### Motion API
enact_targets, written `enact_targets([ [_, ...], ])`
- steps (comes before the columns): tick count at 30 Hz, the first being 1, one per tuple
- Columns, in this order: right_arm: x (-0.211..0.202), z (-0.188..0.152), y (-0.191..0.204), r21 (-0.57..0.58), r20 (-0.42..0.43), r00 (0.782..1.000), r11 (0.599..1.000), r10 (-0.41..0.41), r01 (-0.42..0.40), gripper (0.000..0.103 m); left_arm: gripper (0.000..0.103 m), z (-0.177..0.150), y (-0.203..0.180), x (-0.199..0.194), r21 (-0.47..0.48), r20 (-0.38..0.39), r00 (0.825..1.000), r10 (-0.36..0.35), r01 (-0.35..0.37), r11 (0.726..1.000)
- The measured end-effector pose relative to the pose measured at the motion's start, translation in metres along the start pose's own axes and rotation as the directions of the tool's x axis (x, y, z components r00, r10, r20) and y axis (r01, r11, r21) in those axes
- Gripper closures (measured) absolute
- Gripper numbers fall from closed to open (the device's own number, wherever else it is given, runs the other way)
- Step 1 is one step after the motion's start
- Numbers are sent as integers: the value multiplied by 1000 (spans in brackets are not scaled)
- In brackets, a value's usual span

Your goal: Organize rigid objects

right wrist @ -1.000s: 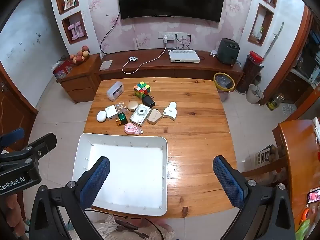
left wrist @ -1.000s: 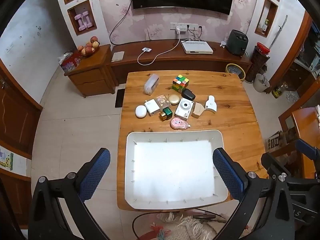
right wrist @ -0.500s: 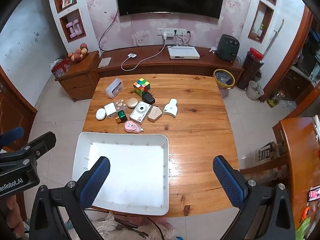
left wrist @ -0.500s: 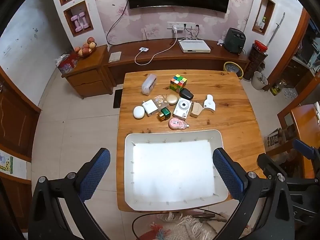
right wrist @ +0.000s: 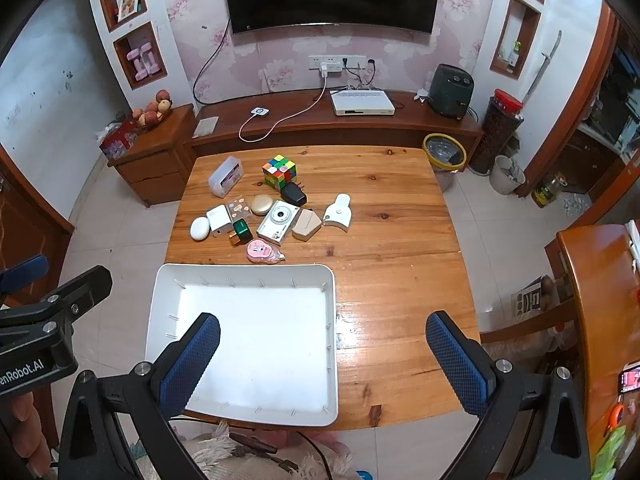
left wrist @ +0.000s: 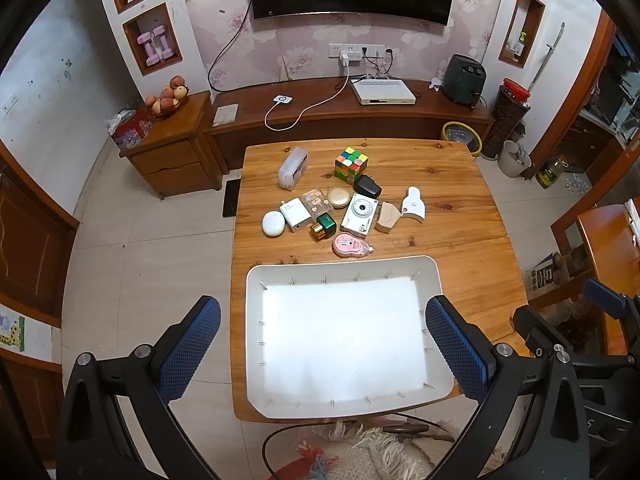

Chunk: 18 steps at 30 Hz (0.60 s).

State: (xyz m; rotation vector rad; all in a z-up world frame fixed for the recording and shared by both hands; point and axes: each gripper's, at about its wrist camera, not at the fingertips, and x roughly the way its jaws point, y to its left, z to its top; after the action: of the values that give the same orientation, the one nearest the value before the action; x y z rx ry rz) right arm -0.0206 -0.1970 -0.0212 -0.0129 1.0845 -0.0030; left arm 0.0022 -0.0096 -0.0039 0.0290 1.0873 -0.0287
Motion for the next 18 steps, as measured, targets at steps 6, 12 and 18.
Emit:
enact_targets([
  [6,-2,1,2,-1,3,1000,1000,0,0,0,1,0,-1,-2,-3,4,1000,2,-1,1000],
  [12,-4,0,4,-4,7,1000,1000,1,-1,0,1,-3,3,-10,-13,14,1000,0,0,1000],
  [18,-10,1,7,-9,9,1000,1000,4,-4,0,1,-5,5,-14,-18,17,1000,-1,1,1000],
])
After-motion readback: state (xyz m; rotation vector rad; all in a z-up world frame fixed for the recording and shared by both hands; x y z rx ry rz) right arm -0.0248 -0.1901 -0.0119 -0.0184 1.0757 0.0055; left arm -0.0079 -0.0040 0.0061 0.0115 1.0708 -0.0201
